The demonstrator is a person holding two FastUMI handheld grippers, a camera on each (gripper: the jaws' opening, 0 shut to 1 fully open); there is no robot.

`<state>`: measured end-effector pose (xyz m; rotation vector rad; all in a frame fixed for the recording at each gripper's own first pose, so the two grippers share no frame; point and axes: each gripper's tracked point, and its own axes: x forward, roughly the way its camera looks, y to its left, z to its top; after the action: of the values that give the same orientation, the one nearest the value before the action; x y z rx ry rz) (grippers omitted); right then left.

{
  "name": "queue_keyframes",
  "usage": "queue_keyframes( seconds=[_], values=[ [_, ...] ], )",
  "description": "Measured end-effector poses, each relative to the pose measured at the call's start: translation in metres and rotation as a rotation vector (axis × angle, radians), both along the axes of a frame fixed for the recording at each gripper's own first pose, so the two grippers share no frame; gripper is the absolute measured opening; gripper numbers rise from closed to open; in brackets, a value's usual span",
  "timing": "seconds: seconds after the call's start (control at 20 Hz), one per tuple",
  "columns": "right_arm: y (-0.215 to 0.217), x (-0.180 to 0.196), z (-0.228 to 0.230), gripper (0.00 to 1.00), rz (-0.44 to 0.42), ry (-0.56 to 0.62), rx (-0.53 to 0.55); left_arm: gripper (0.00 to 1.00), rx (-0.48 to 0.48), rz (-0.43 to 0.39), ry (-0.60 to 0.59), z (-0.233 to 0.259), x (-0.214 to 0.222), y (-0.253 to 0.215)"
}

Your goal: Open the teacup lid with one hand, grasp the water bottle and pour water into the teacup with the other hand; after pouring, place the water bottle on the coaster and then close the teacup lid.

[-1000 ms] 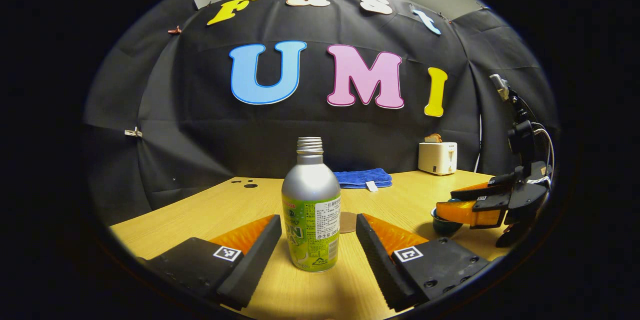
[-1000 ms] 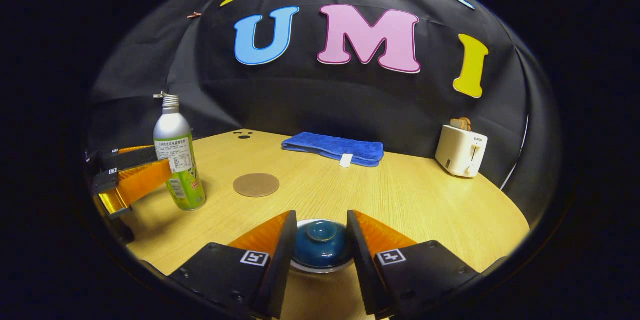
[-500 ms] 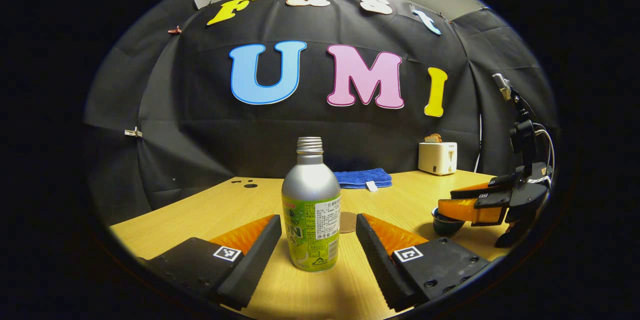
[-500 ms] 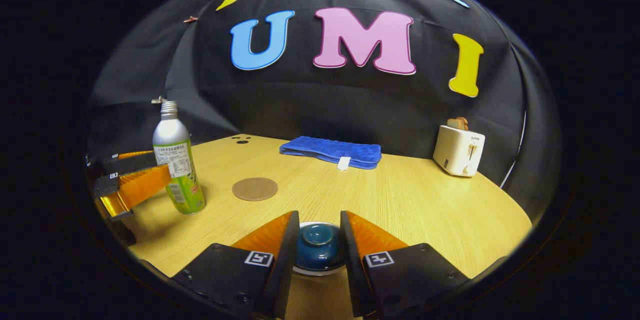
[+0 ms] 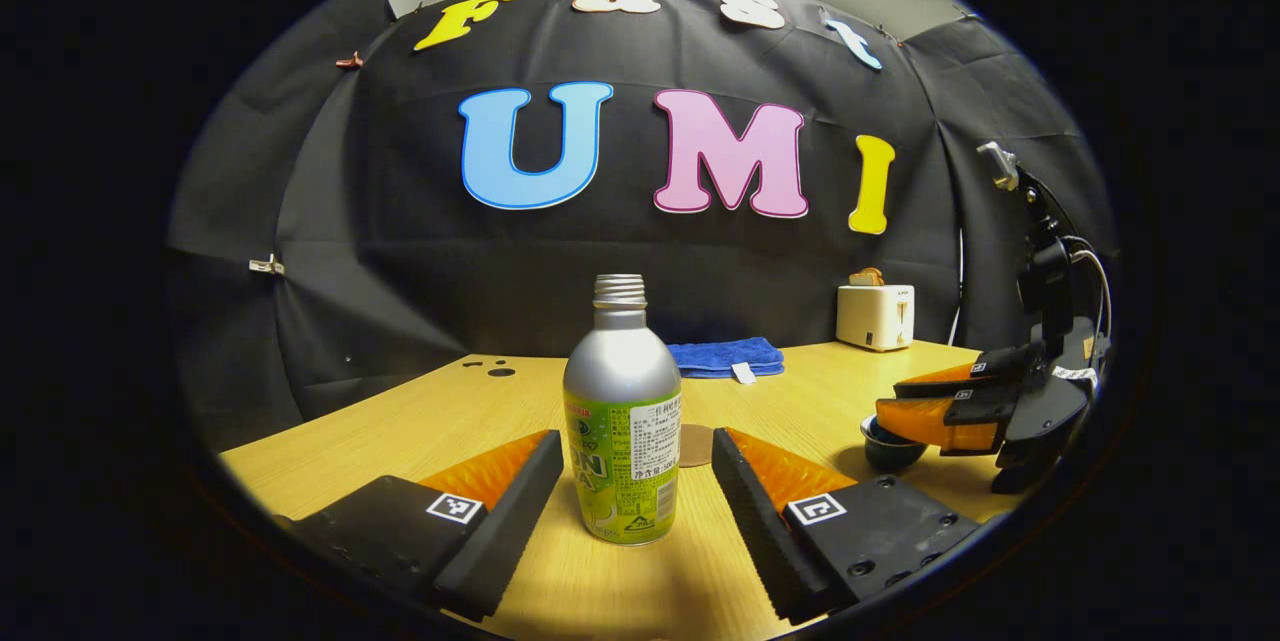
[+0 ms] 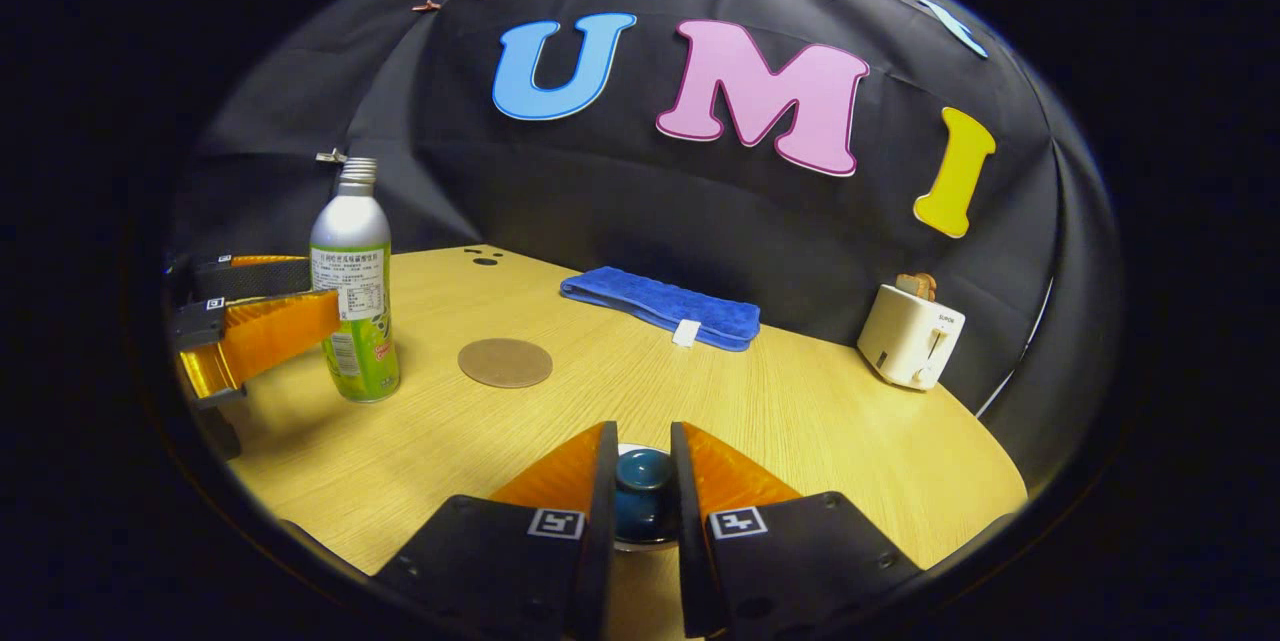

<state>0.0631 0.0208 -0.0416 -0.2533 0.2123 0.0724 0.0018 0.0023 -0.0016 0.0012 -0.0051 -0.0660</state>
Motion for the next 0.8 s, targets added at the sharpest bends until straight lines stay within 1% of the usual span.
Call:
queue_keyframes(
  seconds=[0.05, 0.15, 0.2, 0.5, 0.7, 0.8],
  values=[
    [-0.001, 0.001, 0.0, 0.26, 0.002, 0.0, 0.005, 0.95, 0.0, 0.0, 0.0, 0.0, 0.0, 0.0],
    [-0.005, -0.001, 0.003, 0.31, -0.008, -0.015, 0.028, 0.95, 0.0, 0.0, -0.001, 0.001, 0.0, 0.0],
    [-0.004, -0.006, 0.01, 0.24, 0.002, -0.047, 0.05, 0.95, 0.0, 0.0, -0.001, 0.001, 0.0, 0.0],
    [-0.016, -0.023, 0.034, 0.23, -0.004, -0.192, 0.178, 0.95, 0.001, -0.025, -0.002, 0.0, 0.005, -0.002],
    [-0.043, -0.035, 0.035, 0.23, -0.046, -0.208, 0.258, 0.95, 0.0, -0.011, 0.0, 0.001, 0.017, 0.002],
    [-0.059, -0.036, 0.036, 0.23, -0.071, -0.215, 0.253, 0.95, 0.0, 0.003, 0.001, 0.001, 0.028, 0.006]
  ],
)
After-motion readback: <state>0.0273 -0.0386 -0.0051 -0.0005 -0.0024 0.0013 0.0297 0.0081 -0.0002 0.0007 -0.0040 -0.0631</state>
